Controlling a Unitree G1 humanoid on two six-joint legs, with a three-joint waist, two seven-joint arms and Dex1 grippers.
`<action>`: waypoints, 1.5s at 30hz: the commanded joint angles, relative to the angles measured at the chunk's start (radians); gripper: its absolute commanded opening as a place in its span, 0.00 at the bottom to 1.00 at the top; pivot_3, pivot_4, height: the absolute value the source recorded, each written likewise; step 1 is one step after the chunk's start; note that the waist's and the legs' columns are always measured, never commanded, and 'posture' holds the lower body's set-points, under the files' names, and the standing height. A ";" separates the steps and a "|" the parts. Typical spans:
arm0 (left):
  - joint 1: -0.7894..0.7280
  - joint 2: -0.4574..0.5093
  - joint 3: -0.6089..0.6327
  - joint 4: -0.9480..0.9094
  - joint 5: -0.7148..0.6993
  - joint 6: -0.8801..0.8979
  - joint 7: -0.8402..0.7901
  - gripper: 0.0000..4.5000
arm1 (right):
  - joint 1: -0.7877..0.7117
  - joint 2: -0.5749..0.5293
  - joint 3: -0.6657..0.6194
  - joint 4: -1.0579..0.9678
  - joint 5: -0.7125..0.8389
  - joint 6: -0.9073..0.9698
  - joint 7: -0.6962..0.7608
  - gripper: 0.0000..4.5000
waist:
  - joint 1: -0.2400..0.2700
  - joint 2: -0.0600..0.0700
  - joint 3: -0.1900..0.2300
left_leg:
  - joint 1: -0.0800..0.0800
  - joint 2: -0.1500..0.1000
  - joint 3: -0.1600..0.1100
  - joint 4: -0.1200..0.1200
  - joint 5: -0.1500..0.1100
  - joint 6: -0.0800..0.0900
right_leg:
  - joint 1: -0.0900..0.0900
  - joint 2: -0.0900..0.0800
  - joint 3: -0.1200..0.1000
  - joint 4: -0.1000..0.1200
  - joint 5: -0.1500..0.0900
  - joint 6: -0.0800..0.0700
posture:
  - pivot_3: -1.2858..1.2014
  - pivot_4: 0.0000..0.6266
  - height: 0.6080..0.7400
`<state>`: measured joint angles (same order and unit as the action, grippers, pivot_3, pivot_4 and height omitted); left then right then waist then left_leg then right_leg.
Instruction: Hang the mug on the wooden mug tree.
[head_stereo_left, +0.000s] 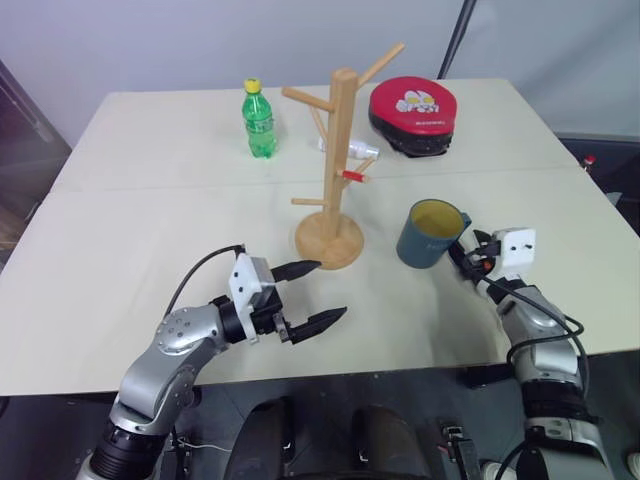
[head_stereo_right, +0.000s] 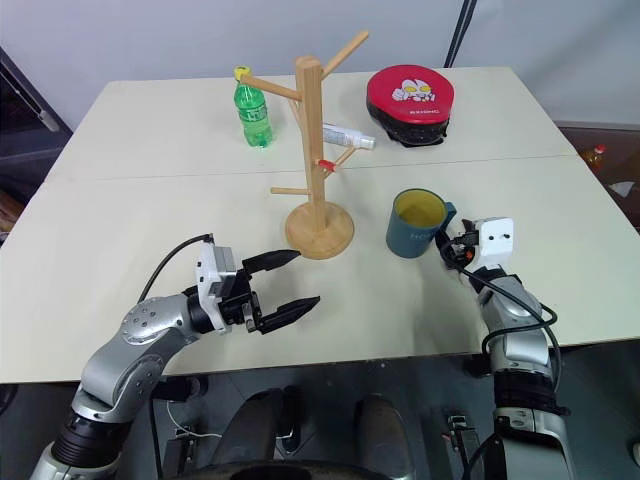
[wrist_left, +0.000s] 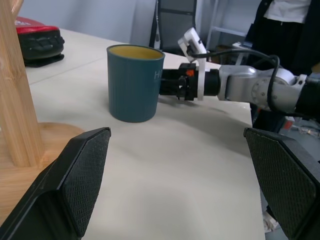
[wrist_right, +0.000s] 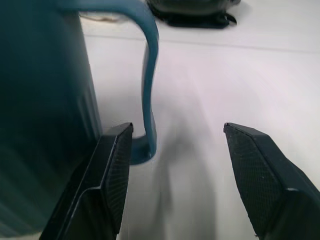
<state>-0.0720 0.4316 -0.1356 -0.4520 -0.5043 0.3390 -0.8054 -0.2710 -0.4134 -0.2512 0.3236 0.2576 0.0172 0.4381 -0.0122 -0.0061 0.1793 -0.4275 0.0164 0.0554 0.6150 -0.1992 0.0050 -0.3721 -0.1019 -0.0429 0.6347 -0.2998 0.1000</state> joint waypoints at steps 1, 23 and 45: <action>-0.009 0.002 0.004 -0.016 -0.002 -0.014 -0.004 1.00 | -0.043 -0.006 -0.008 0.029 0.009 -0.043 0.025 0.66 | 0.000 0.000 0.000 | 0.000 0.000 0.000 0.000 0.000 0.000 | 0.000 0.000 0.000 0.000 0.000 0.000 | 0.52 0.24 1.00; -0.008 0.037 0.071 0.014 0.009 -0.037 0.001 1.00 | 0.070 -0.222 0.197 -0.610 -0.196 -0.033 0.215 0.01 | -0.001 0.002 0.001 | 0.000 0.000 0.000 0.000 0.000 0.000 | -0.001 0.000 0.000 0.001 0.001 0.001 | 0.52 0.24 1.00; -0.093 0.150 0.218 0.032 -0.077 0.004 -0.065 1.00 | -0.271 -0.307 0.308 -0.847 -0.209 0.415 0.290 0.01 | 0.002 0.002 0.001 | -0.001 0.001 0.000 0.000 0.000 0.000 | -0.002 -0.003 0.000 0.000 -0.001 -0.002 | 0.52 0.24 1.00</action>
<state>-0.1543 0.5715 0.0581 -0.3761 -0.5592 0.3429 -0.8660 -0.5149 -0.7070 0.0684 -0.4953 0.0446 0.4303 0.7235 -0.0106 -0.0045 0.1808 -0.4289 0.0169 0.0551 0.6151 -0.1994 0.0046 -0.3737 -0.1048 -0.0426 0.6342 -0.3004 0.0980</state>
